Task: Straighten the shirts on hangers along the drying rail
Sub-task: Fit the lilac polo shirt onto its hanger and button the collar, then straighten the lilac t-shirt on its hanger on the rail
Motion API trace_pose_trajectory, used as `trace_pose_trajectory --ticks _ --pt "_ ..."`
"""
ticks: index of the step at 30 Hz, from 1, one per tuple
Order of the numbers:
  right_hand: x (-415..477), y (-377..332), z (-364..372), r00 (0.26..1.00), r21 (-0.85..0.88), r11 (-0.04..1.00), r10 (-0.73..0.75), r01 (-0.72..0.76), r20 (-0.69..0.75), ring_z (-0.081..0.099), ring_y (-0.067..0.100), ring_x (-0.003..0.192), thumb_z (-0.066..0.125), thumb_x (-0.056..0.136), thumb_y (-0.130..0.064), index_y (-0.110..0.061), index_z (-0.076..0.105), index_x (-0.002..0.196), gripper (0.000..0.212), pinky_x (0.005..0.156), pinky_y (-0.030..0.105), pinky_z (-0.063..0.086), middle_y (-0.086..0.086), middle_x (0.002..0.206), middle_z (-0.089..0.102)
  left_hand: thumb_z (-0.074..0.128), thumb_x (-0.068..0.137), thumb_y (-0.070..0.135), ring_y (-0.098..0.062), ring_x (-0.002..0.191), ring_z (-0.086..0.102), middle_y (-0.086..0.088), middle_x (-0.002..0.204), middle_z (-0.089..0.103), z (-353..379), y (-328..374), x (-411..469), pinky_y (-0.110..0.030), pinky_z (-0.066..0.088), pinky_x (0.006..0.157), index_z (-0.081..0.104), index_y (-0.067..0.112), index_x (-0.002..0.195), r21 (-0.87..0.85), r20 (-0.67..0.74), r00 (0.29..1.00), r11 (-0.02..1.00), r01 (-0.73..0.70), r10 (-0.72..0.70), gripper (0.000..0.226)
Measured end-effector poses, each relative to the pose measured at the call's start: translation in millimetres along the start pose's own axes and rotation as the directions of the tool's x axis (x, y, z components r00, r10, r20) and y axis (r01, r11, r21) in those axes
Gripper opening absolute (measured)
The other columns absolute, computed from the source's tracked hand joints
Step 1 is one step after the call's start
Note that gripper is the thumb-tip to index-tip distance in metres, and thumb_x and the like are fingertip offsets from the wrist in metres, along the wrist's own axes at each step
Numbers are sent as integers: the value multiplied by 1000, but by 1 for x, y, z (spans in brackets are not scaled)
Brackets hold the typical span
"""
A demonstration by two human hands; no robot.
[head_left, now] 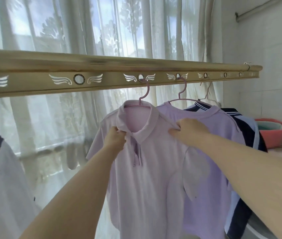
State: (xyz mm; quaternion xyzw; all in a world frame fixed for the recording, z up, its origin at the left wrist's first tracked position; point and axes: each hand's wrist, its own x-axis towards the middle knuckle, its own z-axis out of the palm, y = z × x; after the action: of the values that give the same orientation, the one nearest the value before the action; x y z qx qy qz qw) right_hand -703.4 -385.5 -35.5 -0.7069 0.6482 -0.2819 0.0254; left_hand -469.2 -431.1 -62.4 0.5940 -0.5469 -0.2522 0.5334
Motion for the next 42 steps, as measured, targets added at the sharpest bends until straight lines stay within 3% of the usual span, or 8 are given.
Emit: trace_pose_trajectory --ticks 10,14,20,24,27,32,36,42 --pt "-19 -33 -12 872 242 970 -101 -21 480 67 22 84 49 88 -57 -20 56 95 39 83 33 54 4 91 66 33 95 43 -33 113 55 -6 104 62 33 83 -9 -39 41 89 61 9 115 -114 -197 964 973 -202 177 48" --pt "-19 -34 -16 799 222 975 -124 -12 589 64 17 71 43 89 -60 -21 52 77 41 88 35 51 -2 75 62 42 91 55 -27 121 51 -7 130 58 40 118 -10 -39 40 99 58 10 127 222 -129 933 927 -303 336 60" --pt "-10 -27 -23 725 162 982 -178 93 665 66 18 78 44 85 -68 -20 47 120 60 88 36 51 -2 90 63 48 93 35 -32 98 58 -5 93 62 55 149 -16 -31 41 78 61 1 109 335 -202 955 932 -141 217 40" --pt "-9 -13 -29 659 140 971 -234 192 715 67 16 83 45 78 -77 -22 49 119 68 93 38 49 1 110 66 49 90 24 -30 113 52 -9 118 57 82 168 -32 -38 43 89 55 7 116 504 -441 783 843 -189 439 31" --pt "-6 9 -46 603 184 957 -285 225 746 68 16 94 53 75 -74 -22 56 124 71 91 37 49 1 120 67 54 87 21 -24 96 61 -1 97 65 104 179 -43 -32 47 76 61 15 94 611 -42 829 671 -421 558 11" --pt "23 83 -93 883 243 943 -306 228 357 72 15 88 64 86 -34 -17 71 108 29 80 29 54 -2 97 73 61 90 31 -15 78 70 -1 98 73 137 179 -66 -16 45 41 64 11 96 859 336 930 454 -238 -150 21" --pt "46 132 -110 935 222 961 -83 167 -346 56 22 114 49 87 -12 -29 66 111 34 90 33 46 2 114 67 55 93 32 -15 83 69 1 107 72 160 171 -67 -17 42 40 62 9 108 856 240 952 504 -115 -189 28" --pt "65 173 -97 998 204 978 -42 33 41 58 27 101 49 89 -42 -11 55 110 37 87 36 49 6 109 62 49 94 24 -12 66 65 -1 89 72 205 180 -54 -25 46 56 62 6 107 533 82 996 846 -10 -41 26"
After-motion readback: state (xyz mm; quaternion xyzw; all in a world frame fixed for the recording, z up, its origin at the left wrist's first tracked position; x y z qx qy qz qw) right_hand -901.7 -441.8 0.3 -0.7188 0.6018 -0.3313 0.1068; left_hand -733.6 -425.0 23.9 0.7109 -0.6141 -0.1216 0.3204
